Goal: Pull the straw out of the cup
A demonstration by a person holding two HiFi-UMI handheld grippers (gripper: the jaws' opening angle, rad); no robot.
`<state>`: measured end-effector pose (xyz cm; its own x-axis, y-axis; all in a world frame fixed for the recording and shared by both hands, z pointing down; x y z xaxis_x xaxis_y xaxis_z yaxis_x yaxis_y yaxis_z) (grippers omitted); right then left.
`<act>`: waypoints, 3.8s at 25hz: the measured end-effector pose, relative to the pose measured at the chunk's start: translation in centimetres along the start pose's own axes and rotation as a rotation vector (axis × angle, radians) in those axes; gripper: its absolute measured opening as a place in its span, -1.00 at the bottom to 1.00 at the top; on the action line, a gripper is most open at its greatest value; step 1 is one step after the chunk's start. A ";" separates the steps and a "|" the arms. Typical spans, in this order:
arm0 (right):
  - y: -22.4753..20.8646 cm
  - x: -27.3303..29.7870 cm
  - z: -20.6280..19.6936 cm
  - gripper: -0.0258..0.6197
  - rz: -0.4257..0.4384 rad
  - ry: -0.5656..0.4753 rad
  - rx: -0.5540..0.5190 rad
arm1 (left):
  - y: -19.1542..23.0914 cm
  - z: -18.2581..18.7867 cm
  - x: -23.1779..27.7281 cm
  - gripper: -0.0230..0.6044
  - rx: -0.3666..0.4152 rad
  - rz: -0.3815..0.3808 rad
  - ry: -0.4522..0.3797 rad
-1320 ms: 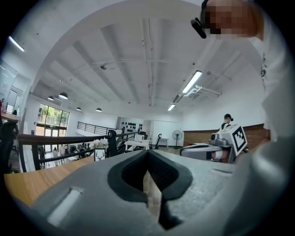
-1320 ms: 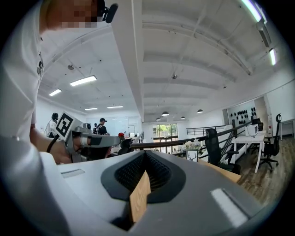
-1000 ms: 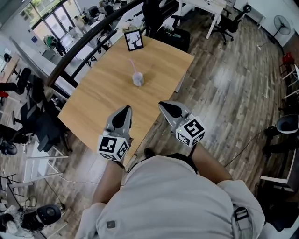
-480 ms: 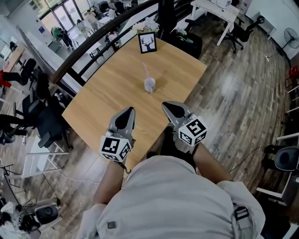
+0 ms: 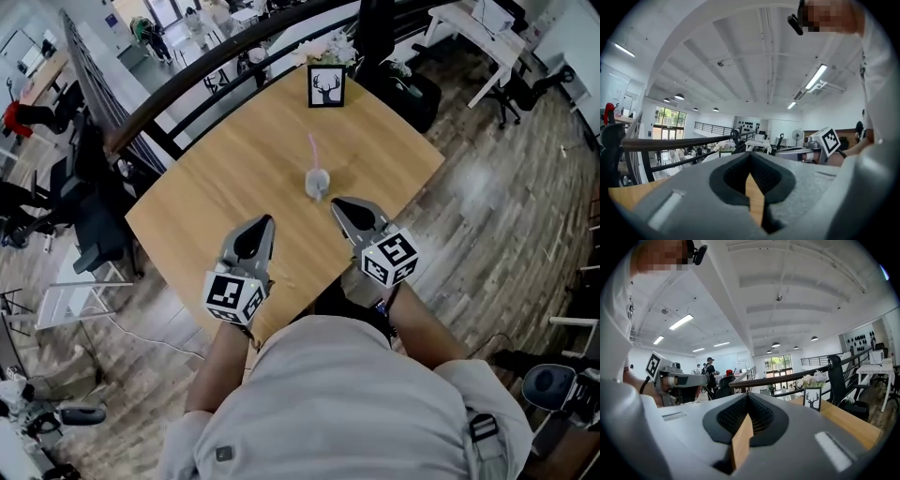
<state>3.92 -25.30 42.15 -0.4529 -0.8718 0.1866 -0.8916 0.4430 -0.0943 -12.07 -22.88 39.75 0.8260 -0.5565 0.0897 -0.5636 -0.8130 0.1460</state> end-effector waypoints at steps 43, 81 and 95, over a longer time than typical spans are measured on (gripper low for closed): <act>-15.2 25.7 -21.2 -0.62 0.205 0.525 0.135 | 16.7 -16.9 18.8 -0.91 -0.273 0.140 0.234; -11.0 18.0 -11.2 -0.79 0.130 0.280 0.084 | 9.6 -11.2 10.7 -0.91 -0.180 0.121 0.134; -1.0 8.4 -7.1 -0.79 0.106 0.162 0.068 | 2.7 -5.9 1.3 -0.91 -0.063 0.058 0.061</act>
<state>1.03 -31.56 50.75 -0.5430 -0.7735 0.3270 -0.8394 0.5105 -0.1863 -12.43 -24.77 46.02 0.7923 -0.5890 0.1590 -0.6101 -0.7666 0.2002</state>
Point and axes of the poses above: the fingertips, and each gripper's own axes: x forward along the fingers, y to its left, z out of its top, the point moved 3 cm from there along -x, backward along the fingers, and after that the axes turned 15 degrees about -z, right-handed, at the moved point
